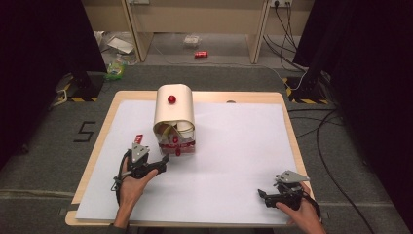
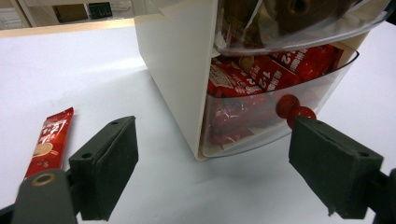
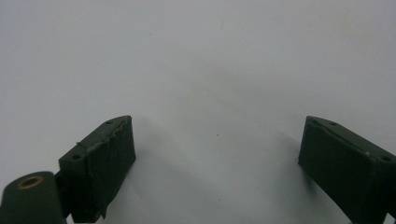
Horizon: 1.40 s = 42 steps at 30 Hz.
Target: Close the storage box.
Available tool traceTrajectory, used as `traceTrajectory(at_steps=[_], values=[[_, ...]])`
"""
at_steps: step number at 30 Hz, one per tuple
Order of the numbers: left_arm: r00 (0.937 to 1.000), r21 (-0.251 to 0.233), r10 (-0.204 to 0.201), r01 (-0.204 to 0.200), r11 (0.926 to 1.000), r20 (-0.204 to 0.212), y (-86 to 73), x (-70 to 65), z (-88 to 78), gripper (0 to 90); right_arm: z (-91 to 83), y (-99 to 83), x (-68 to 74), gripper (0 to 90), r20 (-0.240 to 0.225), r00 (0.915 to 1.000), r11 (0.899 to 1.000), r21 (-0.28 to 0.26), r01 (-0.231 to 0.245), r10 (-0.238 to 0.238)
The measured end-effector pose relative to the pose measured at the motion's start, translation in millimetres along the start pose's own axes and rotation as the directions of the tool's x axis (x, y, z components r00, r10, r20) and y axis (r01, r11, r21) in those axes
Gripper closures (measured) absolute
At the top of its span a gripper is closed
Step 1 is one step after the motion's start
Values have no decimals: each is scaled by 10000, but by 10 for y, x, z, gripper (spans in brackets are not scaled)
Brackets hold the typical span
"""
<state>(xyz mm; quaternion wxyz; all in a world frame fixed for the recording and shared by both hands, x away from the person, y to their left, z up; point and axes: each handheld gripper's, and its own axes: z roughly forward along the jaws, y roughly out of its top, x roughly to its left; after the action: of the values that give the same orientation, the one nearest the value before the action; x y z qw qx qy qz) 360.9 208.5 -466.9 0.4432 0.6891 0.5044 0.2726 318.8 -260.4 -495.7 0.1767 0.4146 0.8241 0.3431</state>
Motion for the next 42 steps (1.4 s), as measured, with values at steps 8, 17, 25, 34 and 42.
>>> traceTrajectory(at_steps=[8, 17, 25, 34, 42], values=[[10000, 85, -82, 81, 9999, 56, -21, -9, -10, 153, 0, -1, -1, 111, 1, 10000, 10000, -6, 3, -3], [9999, 101, -51, 50, 9999, 98, -50, -17, -67, 153, 0, 0, 0, 111, 0, 10000, 10000, 0, -3, 3], [9999, 171, 19, -21, 9999, 161, -92, -30, -102, 153, 0, 0, 0, 111, -2, 10000, 10000, 1, -5, 5], [9997, 109, 41, -43, 9999, 244, -99, -48, -165, 153, 0, 0, -1, 111, -4, 10000, 10000, 2, -3, 3], [9995, 229, 134, -141, 9996, 300, -132, -84, -194, 153, 0, 0, 0, 111, -5, 10000, 10000, 1, -6, 6]])
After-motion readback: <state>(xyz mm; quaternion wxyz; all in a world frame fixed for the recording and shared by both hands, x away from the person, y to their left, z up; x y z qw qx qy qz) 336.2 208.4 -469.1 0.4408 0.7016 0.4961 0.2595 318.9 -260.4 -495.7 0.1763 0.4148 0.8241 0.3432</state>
